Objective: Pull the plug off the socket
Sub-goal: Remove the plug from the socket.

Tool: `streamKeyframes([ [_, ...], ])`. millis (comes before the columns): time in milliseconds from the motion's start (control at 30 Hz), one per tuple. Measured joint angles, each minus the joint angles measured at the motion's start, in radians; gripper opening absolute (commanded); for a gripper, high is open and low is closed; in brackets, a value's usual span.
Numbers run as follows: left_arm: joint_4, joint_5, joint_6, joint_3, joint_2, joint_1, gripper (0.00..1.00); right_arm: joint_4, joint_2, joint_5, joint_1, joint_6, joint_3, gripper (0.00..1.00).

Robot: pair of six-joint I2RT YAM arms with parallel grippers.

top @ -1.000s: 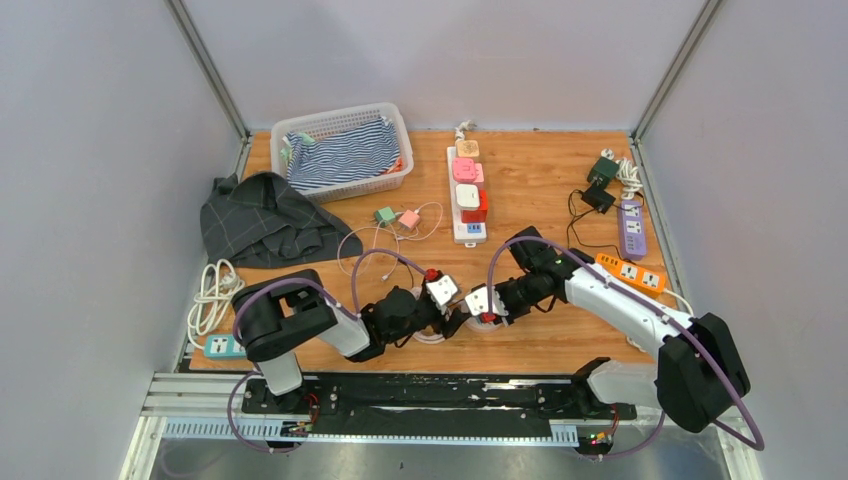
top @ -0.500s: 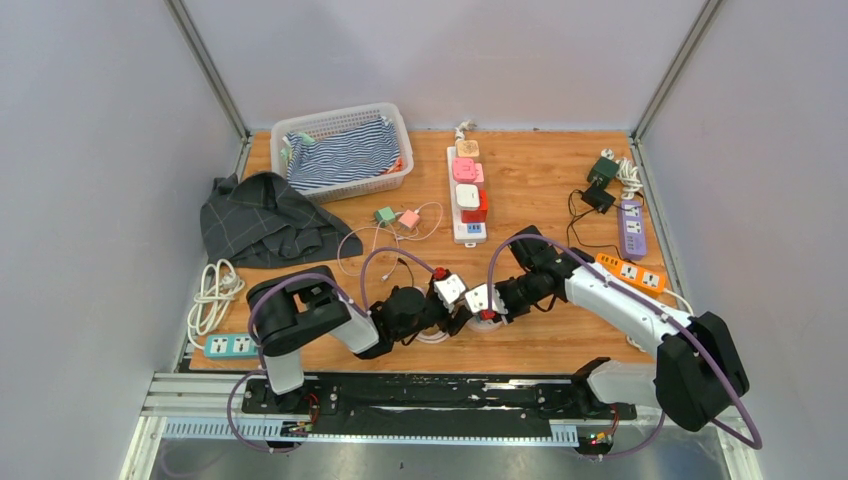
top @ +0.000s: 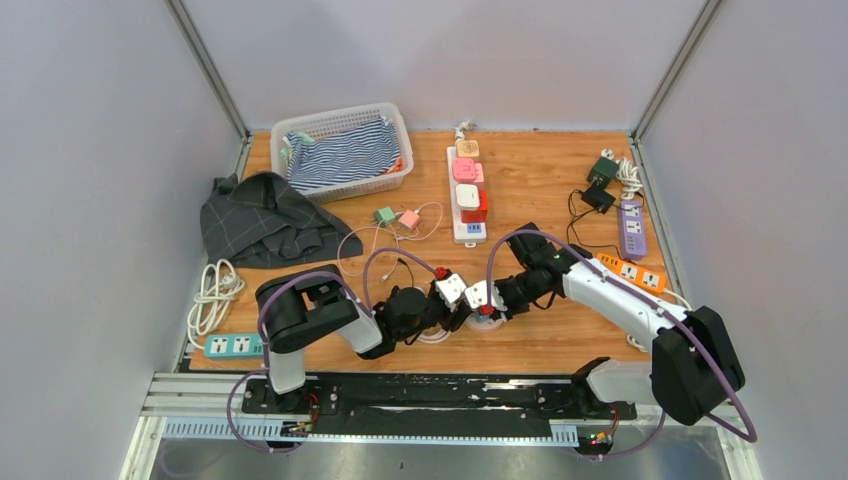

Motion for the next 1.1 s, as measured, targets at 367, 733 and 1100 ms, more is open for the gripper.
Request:
streamKeyframes([
  [367, 0.026, -0.001, 0.000, 0.003, 0.017, 0.000, 0.49, 0.002, 0.000, -0.018, -0.013, -0.009, -0.005, 0.00],
  [733, 0.035, 0.001, 0.000, -0.002, 0.018, 0.000, 0.49, -0.021, -0.083, -0.092, -0.148, -0.143, -0.087, 0.00],
  [1100, 0.041, 0.024, 0.004, -0.003, 0.020, -0.007, 0.52, -0.029, 0.000, -0.099, -0.082, -0.131, -0.029, 0.00],
])
